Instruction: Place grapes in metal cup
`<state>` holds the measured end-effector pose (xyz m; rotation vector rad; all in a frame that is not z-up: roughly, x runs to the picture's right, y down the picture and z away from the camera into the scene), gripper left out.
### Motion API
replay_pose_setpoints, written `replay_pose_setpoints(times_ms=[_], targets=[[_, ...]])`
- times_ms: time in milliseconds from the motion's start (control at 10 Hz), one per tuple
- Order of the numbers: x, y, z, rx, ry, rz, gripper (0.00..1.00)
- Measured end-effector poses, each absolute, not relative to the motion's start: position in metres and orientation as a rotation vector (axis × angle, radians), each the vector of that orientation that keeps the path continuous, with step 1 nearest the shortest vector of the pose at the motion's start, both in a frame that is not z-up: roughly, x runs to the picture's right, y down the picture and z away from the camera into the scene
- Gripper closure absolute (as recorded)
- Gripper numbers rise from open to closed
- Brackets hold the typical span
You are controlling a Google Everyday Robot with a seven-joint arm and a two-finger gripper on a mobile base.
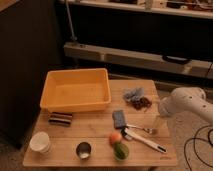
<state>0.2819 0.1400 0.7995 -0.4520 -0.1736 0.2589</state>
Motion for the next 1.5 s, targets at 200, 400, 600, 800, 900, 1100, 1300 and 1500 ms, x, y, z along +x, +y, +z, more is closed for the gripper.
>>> replay_pose_setpoints(times_ms=[200,400,600,800,900,1100,1300,1500], targets=[[0.282,0.14,0.8,-0.452,-0.174,0.259,0.2],[0.282,0.14,0.8,-0.452,-0.174,0.259,0.2],[0.282,0.14,0.8,-0.452,-0.174,0.259,0.2],[0.282,0.14,0.8,-0.452,-0.174,0.259,0.2],[0.282,0.14,0.8,-0.452,-0.174,0.259,0.2],[0.282,0.139,0.799,-0.452,-0.176,0.257,0.2],[0.278,0.118,0.803,-0.443,-0.213,0.254,0.2],[0.267,0.087,0.814,-0.439,-0.219,0.251,0.2]])
